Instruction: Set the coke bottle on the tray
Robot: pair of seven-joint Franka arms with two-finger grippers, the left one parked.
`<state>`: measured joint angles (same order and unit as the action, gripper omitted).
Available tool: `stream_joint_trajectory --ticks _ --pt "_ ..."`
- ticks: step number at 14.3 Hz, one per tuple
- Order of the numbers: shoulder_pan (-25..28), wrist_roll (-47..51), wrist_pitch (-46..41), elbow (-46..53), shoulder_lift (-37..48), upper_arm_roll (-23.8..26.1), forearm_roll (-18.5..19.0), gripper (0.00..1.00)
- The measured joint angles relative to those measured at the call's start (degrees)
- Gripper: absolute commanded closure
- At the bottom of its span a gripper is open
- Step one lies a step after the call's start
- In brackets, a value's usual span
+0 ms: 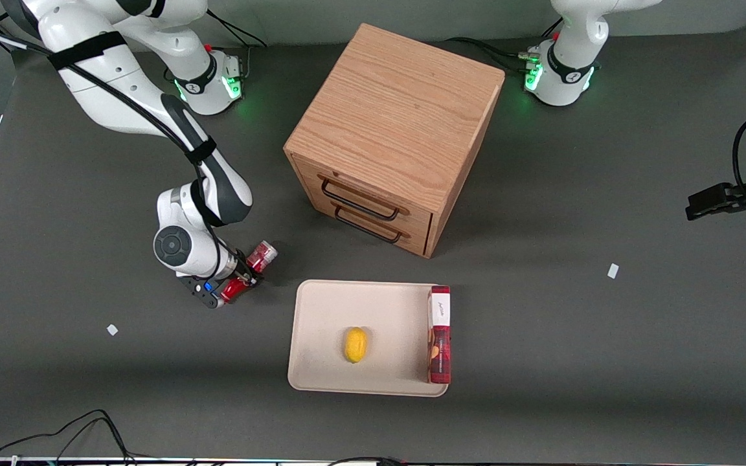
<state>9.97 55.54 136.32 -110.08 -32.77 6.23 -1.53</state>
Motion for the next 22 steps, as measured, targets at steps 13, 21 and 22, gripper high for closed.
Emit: stream_joint_trajectory --ticks 13,21,22 --pt "-0.3 -25.5 -29.6 26.9 6.1 1.0 3.7 0.91" --pt "4.0 -31.3 -32.6 47.4 -6.9 3.6 3.7 0.91" --pt "5.1 -31.3 -30.6 48.5 -8.8 3.6 3.8 0.91"
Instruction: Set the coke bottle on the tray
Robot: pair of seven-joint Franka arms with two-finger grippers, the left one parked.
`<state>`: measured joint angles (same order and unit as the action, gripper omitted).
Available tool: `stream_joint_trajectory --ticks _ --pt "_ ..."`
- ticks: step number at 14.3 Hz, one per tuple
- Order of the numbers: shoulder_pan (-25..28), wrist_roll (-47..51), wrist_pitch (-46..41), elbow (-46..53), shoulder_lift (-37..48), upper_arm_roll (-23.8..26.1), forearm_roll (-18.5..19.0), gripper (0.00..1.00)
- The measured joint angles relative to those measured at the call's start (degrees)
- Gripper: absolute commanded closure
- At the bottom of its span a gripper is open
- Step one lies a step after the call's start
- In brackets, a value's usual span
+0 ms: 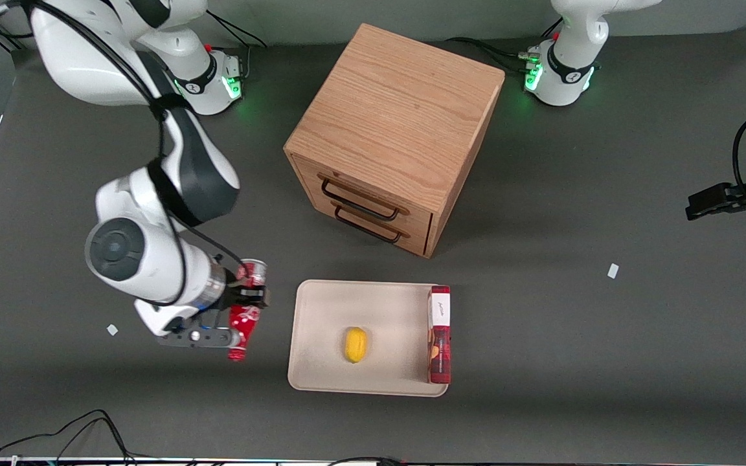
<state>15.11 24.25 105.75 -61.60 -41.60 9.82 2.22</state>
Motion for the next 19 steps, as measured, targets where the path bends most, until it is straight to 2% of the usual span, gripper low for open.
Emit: stream_joint_trajectory --ticks 8,11,12,15,17,18,19 --pt "2.1 -0.4 17.7 1.4 -13.4 0.0 0.3 0.91" --pt "2.2 -0.4 19.7 1.8 -16.2 0.0 0.3 0.78" --pt "2.3 -0.4 20.5 1.8 -16.7 0.0 0.3 0.7" --pt "2.5 -0.4 22.0 1.8 -18.1 0.0 0.3 0.57" --pt "2.5 -0.4 22.6 1.9 -18.7 0.0 0.3 0.54" --pt "2.5 -0.4 22.6 1.9 -19.0 0.0 0.3 0.44" --pt "2.5 -0.4 22.6 1.9 -19.0 0.0 0.3 0.39"
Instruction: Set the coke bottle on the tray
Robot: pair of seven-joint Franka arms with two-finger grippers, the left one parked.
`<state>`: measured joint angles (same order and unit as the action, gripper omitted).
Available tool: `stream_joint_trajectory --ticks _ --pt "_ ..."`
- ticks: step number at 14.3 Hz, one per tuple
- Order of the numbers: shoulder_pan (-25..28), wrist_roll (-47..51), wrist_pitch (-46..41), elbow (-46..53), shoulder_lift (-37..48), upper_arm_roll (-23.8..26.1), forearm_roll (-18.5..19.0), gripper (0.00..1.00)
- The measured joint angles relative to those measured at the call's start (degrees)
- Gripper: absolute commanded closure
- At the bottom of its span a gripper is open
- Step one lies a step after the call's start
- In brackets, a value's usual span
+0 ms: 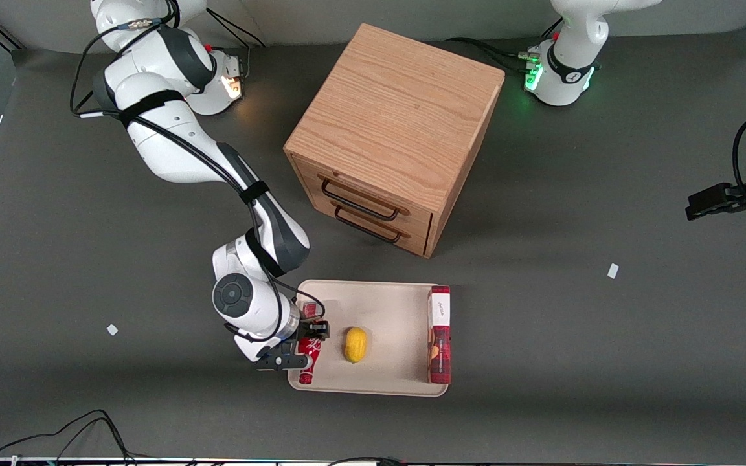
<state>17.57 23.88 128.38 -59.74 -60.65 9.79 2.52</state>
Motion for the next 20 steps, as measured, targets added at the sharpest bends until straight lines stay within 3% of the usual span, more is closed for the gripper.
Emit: stream_joint_trajectory --ticks 1,4,17,20 --pt "0.0 0.0 0.3 0.0 -0.1 0.0 0.0 0.23" --pt "0.0 0.0 5.1 -0.5 -1.1 0.0 0.0 0.05" --pt "0.0 0.0 7.9 -0.9 -1.2 -0.1 0.2 0.0" --pt "-0.5 0.0 7.8 -1.3 0.9 -0.4 1.9 0.0"
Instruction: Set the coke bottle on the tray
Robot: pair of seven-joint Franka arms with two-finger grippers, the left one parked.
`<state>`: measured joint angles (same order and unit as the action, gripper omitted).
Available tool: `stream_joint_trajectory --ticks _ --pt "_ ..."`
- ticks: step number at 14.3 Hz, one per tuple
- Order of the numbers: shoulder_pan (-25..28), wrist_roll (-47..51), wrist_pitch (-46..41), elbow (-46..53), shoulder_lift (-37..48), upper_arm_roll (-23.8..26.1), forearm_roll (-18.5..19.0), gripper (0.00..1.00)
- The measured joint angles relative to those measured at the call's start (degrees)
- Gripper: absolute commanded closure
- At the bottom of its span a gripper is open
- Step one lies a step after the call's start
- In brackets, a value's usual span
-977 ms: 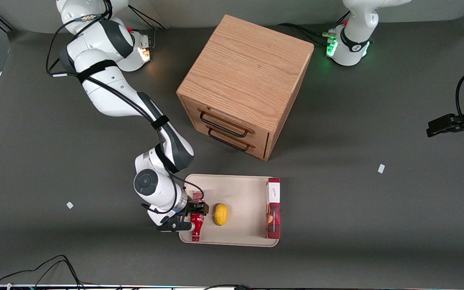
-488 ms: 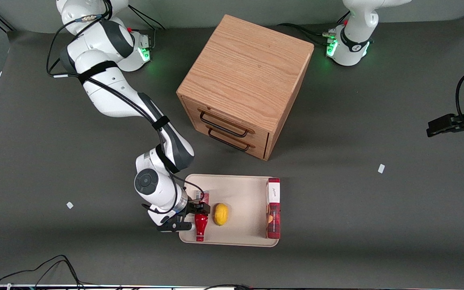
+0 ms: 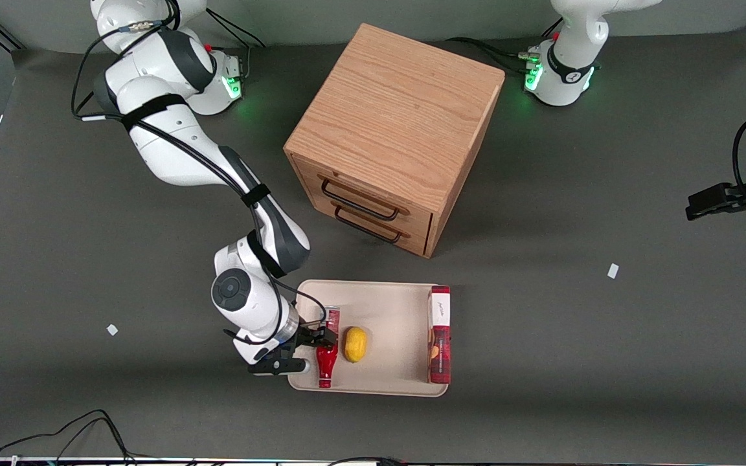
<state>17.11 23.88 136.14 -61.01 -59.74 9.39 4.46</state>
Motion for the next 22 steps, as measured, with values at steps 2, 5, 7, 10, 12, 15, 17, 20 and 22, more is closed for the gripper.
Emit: stream_joint_trajectory --ticks 2,5,7,10,12,15,17,20,22 --pt "-1.1 -0.1 -0.2 -2.3 3.1 -0.1 0.3 0.0" --pt "-3.2 -0.4 -0.3 -9.8 9.8 -0.1 0.4 0.0" --pt "-5.1 -0.9 -0.3 -16.1 15.3 -0.2 0.4 0.0" --pt "-9.4 -2.2 -0.4 -26.4 24.8 -0.2 0.4 0.0" --pt "-11.4 -2.5 -0.9 -33.4 31.3 -0.3 0.4 0.0" --pt "-11.9 -2.5 -6.5 -41.8 41.5 -0.9 -0.3 0.0" --pt "-11.9 -3.4 -14.8 -44.5 48.3 -2.3 -4.0 0.0" --pt "-11.9 -9.3 -22.9 -47.7 57.9 -6.4 -6.5 0.0" --pt "-12.0 -12.3 -24.5 -51.0 62.9 -8.7 -6.7 0.0"
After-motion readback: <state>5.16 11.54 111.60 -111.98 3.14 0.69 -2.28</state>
